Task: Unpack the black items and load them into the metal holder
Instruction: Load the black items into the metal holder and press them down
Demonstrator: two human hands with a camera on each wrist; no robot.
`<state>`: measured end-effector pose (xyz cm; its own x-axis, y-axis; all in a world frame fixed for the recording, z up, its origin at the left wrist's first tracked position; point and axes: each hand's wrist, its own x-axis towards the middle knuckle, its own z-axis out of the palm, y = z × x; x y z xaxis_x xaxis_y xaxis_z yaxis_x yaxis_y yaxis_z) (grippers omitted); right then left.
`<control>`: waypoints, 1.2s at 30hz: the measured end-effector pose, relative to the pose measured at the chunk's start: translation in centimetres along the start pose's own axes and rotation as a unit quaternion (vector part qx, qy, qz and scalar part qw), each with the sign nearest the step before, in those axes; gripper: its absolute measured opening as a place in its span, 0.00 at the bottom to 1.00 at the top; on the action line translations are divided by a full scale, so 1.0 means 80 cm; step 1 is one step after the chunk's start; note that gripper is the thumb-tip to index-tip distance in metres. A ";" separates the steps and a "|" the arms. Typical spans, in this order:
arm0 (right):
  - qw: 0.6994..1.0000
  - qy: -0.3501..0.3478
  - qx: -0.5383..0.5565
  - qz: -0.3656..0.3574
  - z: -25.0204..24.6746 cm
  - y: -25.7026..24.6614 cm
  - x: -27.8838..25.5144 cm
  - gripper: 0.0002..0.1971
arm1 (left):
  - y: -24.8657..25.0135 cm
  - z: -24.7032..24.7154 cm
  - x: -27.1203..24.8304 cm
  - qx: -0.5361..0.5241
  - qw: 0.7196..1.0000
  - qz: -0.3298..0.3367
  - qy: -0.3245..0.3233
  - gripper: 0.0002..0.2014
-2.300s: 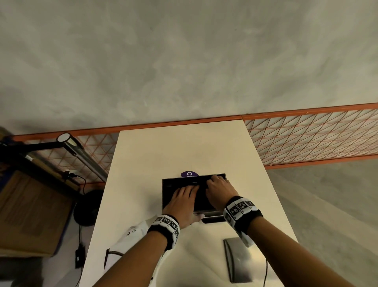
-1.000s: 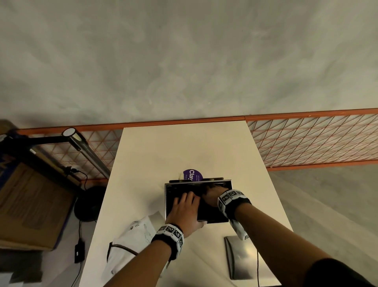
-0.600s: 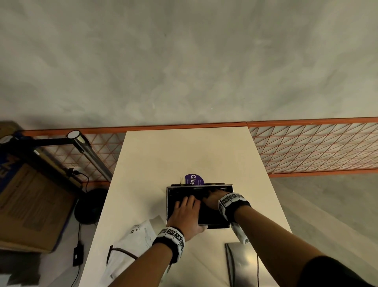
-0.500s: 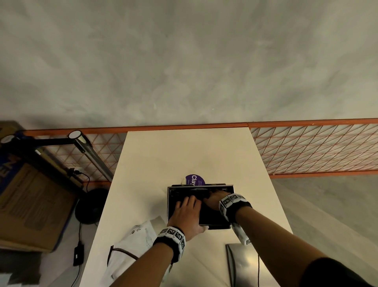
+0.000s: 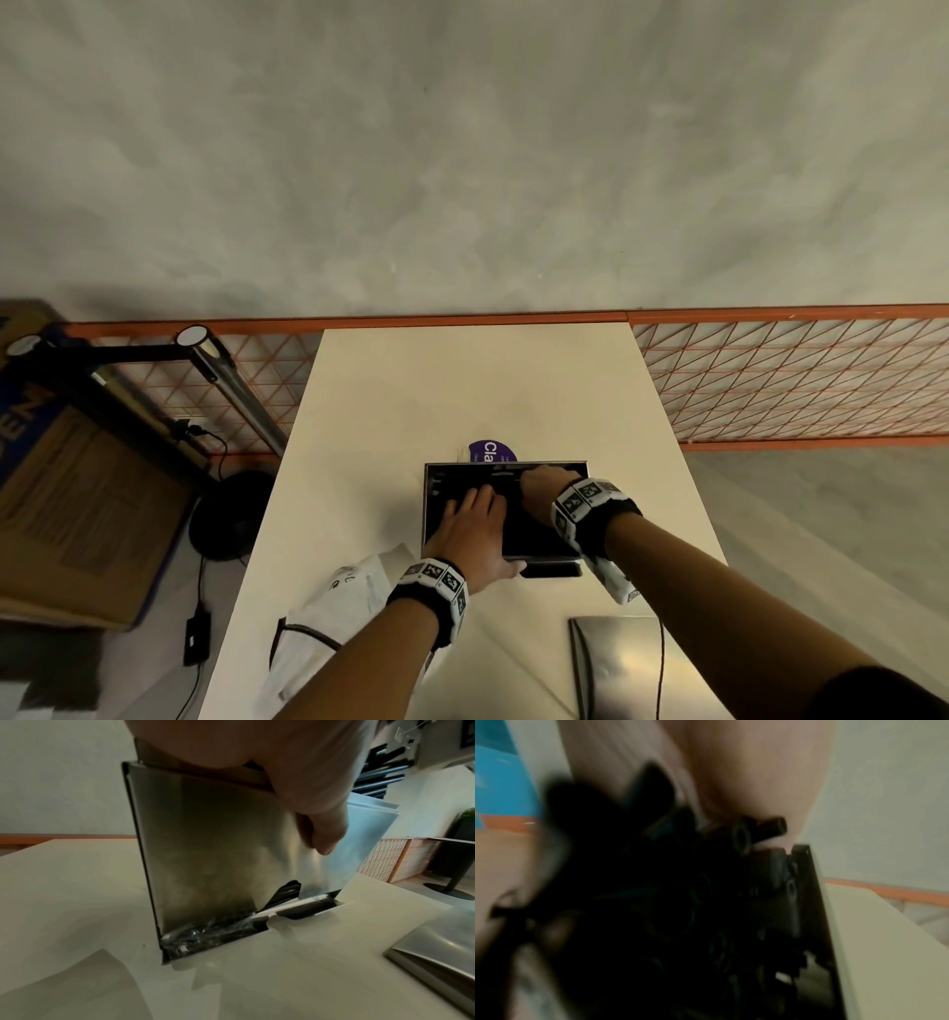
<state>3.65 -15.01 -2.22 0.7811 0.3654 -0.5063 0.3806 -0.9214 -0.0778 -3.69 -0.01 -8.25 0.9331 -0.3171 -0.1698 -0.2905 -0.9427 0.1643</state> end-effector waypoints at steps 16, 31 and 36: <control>0.999 -0.036 -0.029 -0.026 -0.045 0.051 -0.018 0.17 | -0.012 -0.018 0.020 -0.088 0.989 0.005 0.118 0.43; 0.991 0.037 -0.053 -0.119 -0.034 0.033 -0.026 0.18 | -0.010 -0.021 0.017 -0.053 0.979 0.020 0.195 0.46; 0.984 0.046 -0.054 -0.164 -0.025 0.033 -0.023 0.26 | -0.011 -0.021 0.025 -0.069 0.993 0.027 0.097 0.46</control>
<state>4.17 -17.83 0.23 0.6473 0.6555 -0.3890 0.6658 -0.7347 -0.1303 -1.18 0.39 -7.07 0.9440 -0.3283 0.0316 -0.3222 -0.8976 0.3009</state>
